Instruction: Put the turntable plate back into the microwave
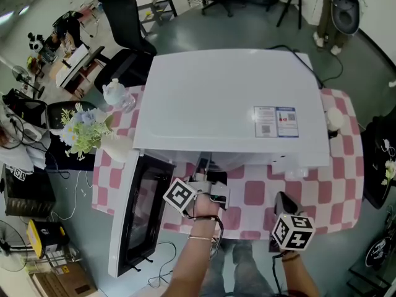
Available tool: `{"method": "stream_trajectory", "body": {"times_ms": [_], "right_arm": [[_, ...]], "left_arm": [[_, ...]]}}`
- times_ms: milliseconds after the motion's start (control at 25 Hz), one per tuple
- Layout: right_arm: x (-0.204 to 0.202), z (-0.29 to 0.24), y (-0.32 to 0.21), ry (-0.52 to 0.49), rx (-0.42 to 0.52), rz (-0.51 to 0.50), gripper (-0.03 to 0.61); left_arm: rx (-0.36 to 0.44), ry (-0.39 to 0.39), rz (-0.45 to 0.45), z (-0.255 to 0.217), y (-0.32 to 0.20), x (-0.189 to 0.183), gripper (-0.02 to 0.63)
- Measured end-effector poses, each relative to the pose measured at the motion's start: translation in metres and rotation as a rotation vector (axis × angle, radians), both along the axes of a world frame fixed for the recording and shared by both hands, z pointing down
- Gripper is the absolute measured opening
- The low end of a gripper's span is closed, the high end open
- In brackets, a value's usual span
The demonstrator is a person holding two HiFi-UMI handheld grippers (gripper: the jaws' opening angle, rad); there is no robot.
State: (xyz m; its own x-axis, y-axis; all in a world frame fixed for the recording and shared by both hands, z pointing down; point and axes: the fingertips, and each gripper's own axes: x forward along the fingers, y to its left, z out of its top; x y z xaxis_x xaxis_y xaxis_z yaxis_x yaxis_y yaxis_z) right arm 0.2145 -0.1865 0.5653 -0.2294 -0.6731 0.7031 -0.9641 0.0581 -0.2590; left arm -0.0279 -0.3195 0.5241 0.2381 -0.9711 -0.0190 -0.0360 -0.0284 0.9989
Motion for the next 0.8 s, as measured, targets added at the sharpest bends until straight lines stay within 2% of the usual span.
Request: {"method": "stream_trajectory", "body": {"times_ms": [800], "right_arm": [[-0.001, 0.006, -0.001, -0.01, -0.024, -0.004, 0.009]], "left_arm": [[-0.021, -0.008, -0.008, 0.004, -0.021, -0.001, 0.035]]}}
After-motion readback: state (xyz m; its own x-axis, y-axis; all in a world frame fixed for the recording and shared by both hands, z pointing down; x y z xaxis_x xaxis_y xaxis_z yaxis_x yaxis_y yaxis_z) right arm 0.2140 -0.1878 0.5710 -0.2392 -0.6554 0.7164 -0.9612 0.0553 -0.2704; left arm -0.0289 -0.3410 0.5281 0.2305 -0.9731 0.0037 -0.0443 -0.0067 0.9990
